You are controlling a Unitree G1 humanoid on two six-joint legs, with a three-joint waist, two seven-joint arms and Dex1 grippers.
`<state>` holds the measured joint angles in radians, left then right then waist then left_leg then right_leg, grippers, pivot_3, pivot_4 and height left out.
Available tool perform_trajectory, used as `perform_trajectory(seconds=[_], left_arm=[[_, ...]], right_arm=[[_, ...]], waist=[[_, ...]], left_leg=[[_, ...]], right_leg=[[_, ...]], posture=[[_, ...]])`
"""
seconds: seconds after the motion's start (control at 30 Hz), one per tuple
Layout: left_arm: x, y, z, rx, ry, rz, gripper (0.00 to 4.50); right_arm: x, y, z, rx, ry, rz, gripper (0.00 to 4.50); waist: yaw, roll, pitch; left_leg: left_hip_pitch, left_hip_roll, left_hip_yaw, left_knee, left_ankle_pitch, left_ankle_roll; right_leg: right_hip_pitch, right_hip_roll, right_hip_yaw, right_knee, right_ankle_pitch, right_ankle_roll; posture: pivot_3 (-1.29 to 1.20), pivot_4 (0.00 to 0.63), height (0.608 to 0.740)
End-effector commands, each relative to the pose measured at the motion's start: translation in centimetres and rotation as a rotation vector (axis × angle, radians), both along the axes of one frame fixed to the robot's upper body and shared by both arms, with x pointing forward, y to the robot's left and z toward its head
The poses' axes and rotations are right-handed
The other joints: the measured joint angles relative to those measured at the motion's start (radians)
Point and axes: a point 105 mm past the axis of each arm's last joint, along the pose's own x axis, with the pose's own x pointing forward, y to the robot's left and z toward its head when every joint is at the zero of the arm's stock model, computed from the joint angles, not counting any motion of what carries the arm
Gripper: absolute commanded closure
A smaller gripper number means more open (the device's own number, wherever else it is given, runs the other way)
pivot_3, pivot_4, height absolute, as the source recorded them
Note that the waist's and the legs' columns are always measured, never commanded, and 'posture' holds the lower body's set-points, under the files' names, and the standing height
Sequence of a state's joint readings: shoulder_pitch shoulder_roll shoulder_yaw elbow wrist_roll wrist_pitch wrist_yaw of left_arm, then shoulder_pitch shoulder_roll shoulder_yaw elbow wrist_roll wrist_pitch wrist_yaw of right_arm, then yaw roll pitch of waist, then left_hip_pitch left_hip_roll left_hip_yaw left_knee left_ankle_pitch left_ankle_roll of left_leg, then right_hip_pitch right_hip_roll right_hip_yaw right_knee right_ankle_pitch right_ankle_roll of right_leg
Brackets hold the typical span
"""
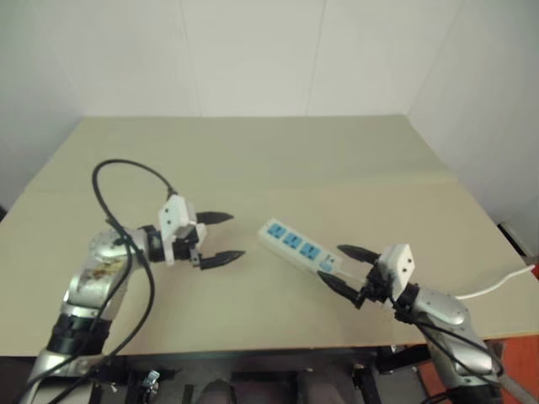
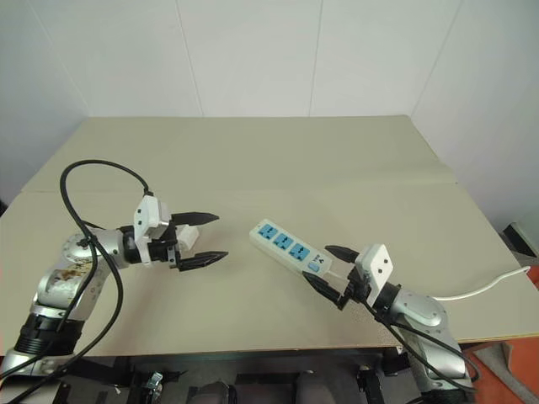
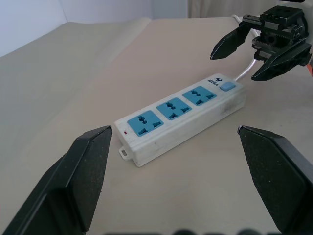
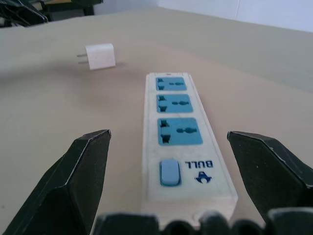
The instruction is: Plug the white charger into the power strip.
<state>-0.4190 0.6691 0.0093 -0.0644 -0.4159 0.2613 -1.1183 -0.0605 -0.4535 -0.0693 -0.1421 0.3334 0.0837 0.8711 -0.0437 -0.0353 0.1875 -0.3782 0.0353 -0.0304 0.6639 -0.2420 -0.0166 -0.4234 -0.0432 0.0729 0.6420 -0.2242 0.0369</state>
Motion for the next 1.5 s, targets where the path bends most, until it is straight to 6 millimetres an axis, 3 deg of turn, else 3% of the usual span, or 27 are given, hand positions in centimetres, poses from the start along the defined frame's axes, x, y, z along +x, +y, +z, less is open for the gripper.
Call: perform_trajectory(seconds=[0.03,0.47,1.1,1.23,1.4,1.5], left_arm=[[0.0,-0.1,0.8,0.01,-0.036,-0.012,0.0],[-0.1,-0.2,0.2,0.022,-0.026,-0.007,0.0],[-0.1,-0.5,0.4,0.007,-0.031,-0.01,0.0],[-0.1,-0.5,0.3,0.009,-0.032,-0.004,0.0],[0.1,-0.5,0.6,-0.012,-0.048,0.021,0.0],[0.7,-0.7,2.4,-0.099,-0.09,0.082,0.0]], right_arm=[[0.6,0.0,0.5,-0.018,-0.044,0.006,0.04],[1.7,-0.3,-1.6,-0.064,0.003,0.046,0.04],[2.5,0.7,-1.9,0.003,0.038,0.055,0.04],[2.5,0.5,-2.0,0.011,0.046,0.063,0.98],[2.2,0.7,-2.2,-0.015,0.036,0.078,1.06],[1.9,1.0,-2.0,-0.02,0.018,0.103,1.06]], waist=[[0.0,0.0,0.0],[0.0,0.0,0.0],[0.0,0.0,0.0],[0.0,0.0,0.0],[0.0,0.0,0.0],[0.0,0.0,0.0]], left_leg=[[0.0,0.0,0.0,0.0,0.0,0.0],[0.0,0.0,0.0,0.0,0.0,0.0],[0.0,0.0,0.0,0.0,0.0,0.0],[0.0,0.0,0.0,0.0,0.0,0.0],[0.0,0.0,0.0,0.0,0.0,0.0],[0.0,0.0,0.0,0.0,0.0,0.0]], right_leg=[[0.0,0.0,0.0,0.0,0.0,0.0],[0.0,0.0,0.0,0.0,0.0,0.0],[0.0,0.0,0.0,0.0,0.0,0.0],[0.0,0.0,0.0,0.0,0.0,0.0],[0.0,0.0,0.0,0.0,0.0,0.0],[0.0,0.0,0.0,0.0,0.0,0.0]], posture=[[0.0,0.15,0.74],[0.0,0.15,0.74],[0.0,0.15,0.74],[0.0,0.15,0.74],[0.0,0.15,0.74],[0.0,0.15,0.74]])
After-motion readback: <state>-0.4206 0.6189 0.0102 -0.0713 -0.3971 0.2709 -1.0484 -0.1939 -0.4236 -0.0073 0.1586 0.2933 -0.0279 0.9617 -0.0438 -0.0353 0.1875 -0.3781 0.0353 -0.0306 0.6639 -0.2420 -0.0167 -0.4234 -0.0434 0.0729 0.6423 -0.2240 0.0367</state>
